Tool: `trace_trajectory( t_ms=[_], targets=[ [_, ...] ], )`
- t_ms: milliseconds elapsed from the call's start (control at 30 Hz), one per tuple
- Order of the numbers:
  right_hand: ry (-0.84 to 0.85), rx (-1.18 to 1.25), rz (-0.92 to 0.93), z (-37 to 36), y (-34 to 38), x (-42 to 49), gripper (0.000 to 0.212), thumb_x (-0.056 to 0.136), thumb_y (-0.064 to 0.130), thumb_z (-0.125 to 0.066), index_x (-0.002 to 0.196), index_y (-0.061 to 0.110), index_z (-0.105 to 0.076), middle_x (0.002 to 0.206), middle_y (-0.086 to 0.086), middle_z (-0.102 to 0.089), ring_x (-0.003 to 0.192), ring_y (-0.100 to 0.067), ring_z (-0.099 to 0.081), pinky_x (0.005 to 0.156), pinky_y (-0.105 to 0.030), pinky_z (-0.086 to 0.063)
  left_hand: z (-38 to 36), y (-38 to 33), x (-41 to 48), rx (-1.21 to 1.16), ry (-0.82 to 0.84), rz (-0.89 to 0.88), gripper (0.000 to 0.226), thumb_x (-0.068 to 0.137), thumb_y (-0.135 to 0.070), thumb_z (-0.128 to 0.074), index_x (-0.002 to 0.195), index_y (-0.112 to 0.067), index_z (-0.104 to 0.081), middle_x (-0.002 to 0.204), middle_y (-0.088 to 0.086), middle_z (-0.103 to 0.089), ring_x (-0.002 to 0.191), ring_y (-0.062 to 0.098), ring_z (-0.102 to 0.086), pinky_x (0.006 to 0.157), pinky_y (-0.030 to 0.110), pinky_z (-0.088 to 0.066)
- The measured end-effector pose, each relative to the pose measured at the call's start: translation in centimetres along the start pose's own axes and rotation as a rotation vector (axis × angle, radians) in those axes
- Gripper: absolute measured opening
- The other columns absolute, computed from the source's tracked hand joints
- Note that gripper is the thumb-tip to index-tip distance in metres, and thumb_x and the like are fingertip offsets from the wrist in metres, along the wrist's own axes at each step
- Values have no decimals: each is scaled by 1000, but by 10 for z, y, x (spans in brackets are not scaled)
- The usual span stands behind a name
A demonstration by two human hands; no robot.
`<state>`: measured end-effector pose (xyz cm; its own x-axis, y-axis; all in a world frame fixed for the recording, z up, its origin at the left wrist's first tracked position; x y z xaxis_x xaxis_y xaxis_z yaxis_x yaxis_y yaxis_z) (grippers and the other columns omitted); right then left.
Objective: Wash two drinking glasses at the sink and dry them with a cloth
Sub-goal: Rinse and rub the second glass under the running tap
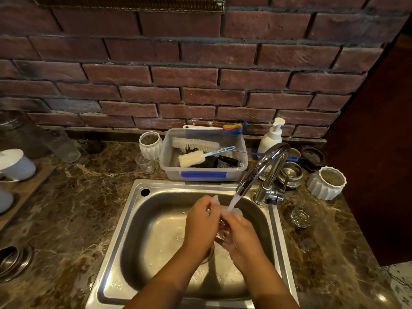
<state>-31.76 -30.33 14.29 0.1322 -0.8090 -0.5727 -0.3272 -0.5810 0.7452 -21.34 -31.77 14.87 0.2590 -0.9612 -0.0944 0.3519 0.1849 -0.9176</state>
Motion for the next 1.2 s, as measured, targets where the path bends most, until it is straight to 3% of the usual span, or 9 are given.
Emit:
trace_trajectory(
  t_ms=[133,233,500,633,733,900,967,1033,1200],
  targets=[
    [47,391,-285,3,-9,4,31,95,35,-61,110,12,-75,113,-19,-75,103,-34,-72,81,-47,-58,7,0,-7,554,71,-529,25,97,-35,-49,105,-19,-66,102,-4,-61,88,8,-52,69,18,-36],
    [22,338,-244,4,-10,7,27,94,33,-63,99,12,-79,103,-18,-76,100,-33,-72,86,-49,-56,11,2,-5,571,176,-595,25,99,-34,-48,110,-18,-65,106,-2,-60,95,11,-53,72,23,-43],
    [-101,-851,445,-15,20,1,30,98,31,-58,75,17,-71,68,-4,-71,69,-18,-70,64,-33,-57,-6,9,-9,-557,55,527,19,98,-18,-49,91,-12,-67,81,7,-71,76,20,-65,55,28,-50],
    [39,-1603,818,-19,31,-14,34,99,49,-45,99,28,-72,95,7,-73,91,-9,-66,102,-33,-43,4,11,-8,-989,256,880,20,78,-27,-71,84,-9,-75,77,10,-71,69,21,-69,57,30,-56],
    [106,-1717,869,-17,38,-18,33,100,50,-43,102,31,-70,100,8,-74,100,-9,-64,114,-37,-28,4,12,-9,-1088,355,923,23,74,-29,-72,73,-6,-74,61,8,-67,48,19,-67,43,25,-54],
    [67,-1150,685,-7,26,-10,24,97,36,-59,84,26,-76,73,8,-71,73,-5,-66,78,-24,-51,-6,14,-2,-812,135,724,24,96,-25,-54,82,-11,-68,72,10,-71,61,19,-68,53,28,-55],
    [-22,-781,555,-5,21,-3,27,96,27,-62,78,11,-75,68,-7,-71,67,-22,-69,71,-43,-58,-3,10,7,-516,48,498,25,100,-24,-45,87,-13,-64,81,11,-68,67,21,-62,52,28,-47],
    [-117,-501,384,-4,11,3,26,95,23,-63,85,2,-73,76,-18,-72,77,-33,-72,80,-54,-58,0,8,13,-271,19,284,24,101,-19,-45,89,-15,-64,88,12,-67,76,26,-63,56,30,-47],
    [21,283,-154,-6,-6,11,26,98,26,-60,117,11,-67,111,-15,-76,103,-31,-73,76,-44,-59,8,9,7,147,34,-195,11,99,-22,-57,94,-24,-67,94,-7,-65,86,7,-62,74,20,-51]
  ],
)
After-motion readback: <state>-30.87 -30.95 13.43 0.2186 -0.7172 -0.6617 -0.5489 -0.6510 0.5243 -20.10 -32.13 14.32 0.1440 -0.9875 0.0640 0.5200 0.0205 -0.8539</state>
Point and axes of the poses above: each hand's wrist, its own x-axis towards the middle knuckle, its own z-axis out of the back of the hand, y = z × x, the point moved 2 cm from there along x, towards the middle knuckle
